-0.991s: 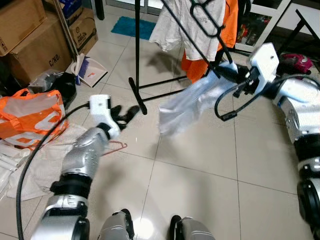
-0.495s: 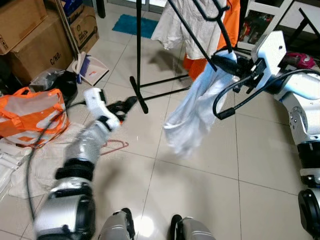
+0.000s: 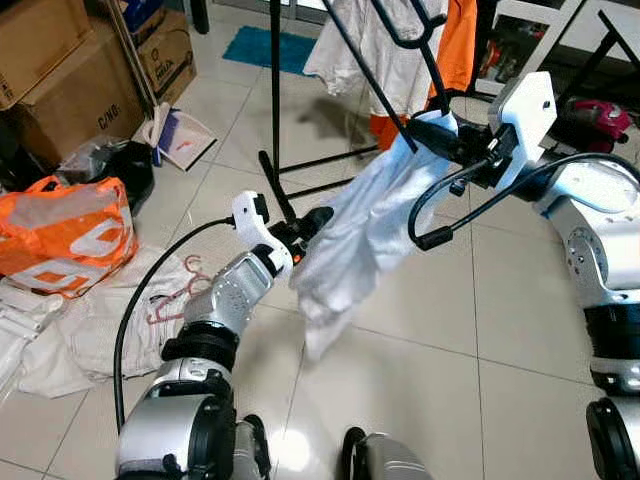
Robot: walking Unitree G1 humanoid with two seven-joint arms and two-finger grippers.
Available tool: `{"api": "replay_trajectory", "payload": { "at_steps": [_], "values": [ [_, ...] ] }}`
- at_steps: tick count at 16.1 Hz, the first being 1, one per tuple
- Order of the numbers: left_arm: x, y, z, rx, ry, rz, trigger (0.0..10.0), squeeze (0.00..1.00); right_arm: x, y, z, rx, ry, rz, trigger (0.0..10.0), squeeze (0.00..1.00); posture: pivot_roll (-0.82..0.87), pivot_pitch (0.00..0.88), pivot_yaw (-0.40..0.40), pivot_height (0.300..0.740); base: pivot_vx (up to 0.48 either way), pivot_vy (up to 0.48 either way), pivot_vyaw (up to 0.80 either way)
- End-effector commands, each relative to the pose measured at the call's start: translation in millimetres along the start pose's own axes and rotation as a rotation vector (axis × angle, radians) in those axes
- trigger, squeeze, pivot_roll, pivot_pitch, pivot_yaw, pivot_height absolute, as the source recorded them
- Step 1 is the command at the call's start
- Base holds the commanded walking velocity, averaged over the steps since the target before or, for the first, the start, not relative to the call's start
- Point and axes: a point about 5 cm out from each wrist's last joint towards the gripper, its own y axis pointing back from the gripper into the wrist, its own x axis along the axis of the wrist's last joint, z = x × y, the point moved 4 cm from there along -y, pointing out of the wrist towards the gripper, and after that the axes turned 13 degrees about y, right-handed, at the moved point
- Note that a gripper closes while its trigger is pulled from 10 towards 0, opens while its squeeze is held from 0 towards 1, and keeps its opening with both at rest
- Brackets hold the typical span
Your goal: Hang hanger
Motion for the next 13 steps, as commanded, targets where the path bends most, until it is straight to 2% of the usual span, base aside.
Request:
{"api": "replay_trajectory", "payload": {
  "at_steps": [1,3,6,9,13],
  "values": [
    [-6,1.9,-5.7,0.021,-0.038,-0.046,10.0,0.0,7,4.5,0.5,-0.003,0.007,0.021,0.0,0.0,-0.15,0.204,-0.054,0.74,0.0,0.0,0.0],
    [-4,4.2,-12.9,0.05,-0.075,-0.052,10.0,0.0,12,5.1,-1.2,0.011,0.021,0.031,0.0,0.0,-0.15,0.206,-0.053,0.74,0.0,0.0,0.0],
    [6,7.6,-15.8,0.052,-0.078,-0.033,10.0,0.0,13,9.6,1.1,0.015,0.037,0.022,0.0,0.0,-0.16,0.205,-0.053,0.74,0.0,0.0,0.0],
    [5,8.2,-19.9,0.053,-0.019,-0.033,10.0,0.0,21,10.1,4.7,0.007,0.043,0.029,0.0,0.0,-0.16,0.198,-0.056,0.74,0.0,0.0,0.0],
    [-14,0.4,-16.1,0.047,0.074,-0.058,10.0,0.0,39,8.5,6.4,0.025,0.062,0.067,0.0,0.0,-0.19,0.183,-0.077,0.74,0.0,0.0,0.0]
  ]
}}
